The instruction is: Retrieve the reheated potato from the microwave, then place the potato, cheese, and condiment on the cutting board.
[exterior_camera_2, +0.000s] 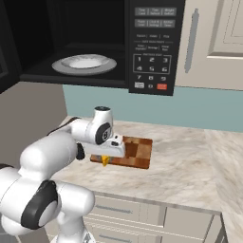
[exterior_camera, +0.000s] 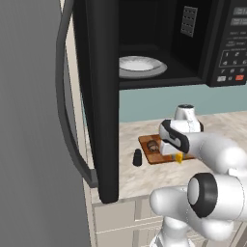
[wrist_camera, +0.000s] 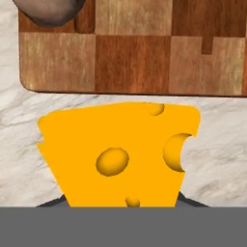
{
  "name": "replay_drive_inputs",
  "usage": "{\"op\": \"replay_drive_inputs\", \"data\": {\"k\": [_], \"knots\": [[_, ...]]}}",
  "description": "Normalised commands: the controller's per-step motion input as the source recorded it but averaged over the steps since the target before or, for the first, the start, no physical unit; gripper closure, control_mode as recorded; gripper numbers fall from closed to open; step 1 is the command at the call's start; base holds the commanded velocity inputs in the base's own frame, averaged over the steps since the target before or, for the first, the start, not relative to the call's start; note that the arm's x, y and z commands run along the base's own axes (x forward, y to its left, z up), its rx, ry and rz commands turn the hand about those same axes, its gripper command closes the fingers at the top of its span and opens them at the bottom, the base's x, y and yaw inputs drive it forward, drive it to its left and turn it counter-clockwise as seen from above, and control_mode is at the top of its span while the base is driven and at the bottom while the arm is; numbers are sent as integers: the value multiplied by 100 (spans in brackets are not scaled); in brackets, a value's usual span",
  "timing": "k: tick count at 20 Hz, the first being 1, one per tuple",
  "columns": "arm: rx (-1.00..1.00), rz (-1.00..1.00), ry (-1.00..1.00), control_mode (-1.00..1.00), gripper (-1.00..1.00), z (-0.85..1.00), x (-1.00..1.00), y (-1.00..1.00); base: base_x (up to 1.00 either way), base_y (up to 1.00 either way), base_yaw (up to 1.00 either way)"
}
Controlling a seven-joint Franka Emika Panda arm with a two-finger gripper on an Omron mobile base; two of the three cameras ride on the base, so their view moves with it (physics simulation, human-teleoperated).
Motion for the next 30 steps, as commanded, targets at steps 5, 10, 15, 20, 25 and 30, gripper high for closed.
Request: {"op": "replay_drive_inputs", "data": {"k": [5,10,15,20,25,30], "knots": [[0,0,0,-100,100,1,34,-9,0,0,0],[0,0,0,-100,100,1,39,-10,0,0,0],[0,0,0,-100,100,2,30,-20,0,0,0],[0,0,0,-100,100,-2,19,-7,0,0,0],[0,0,0,-100,100,-8,25,2,0,0,0],[0,0,0,-100,100,-6,35,0,0,0,0]]}}
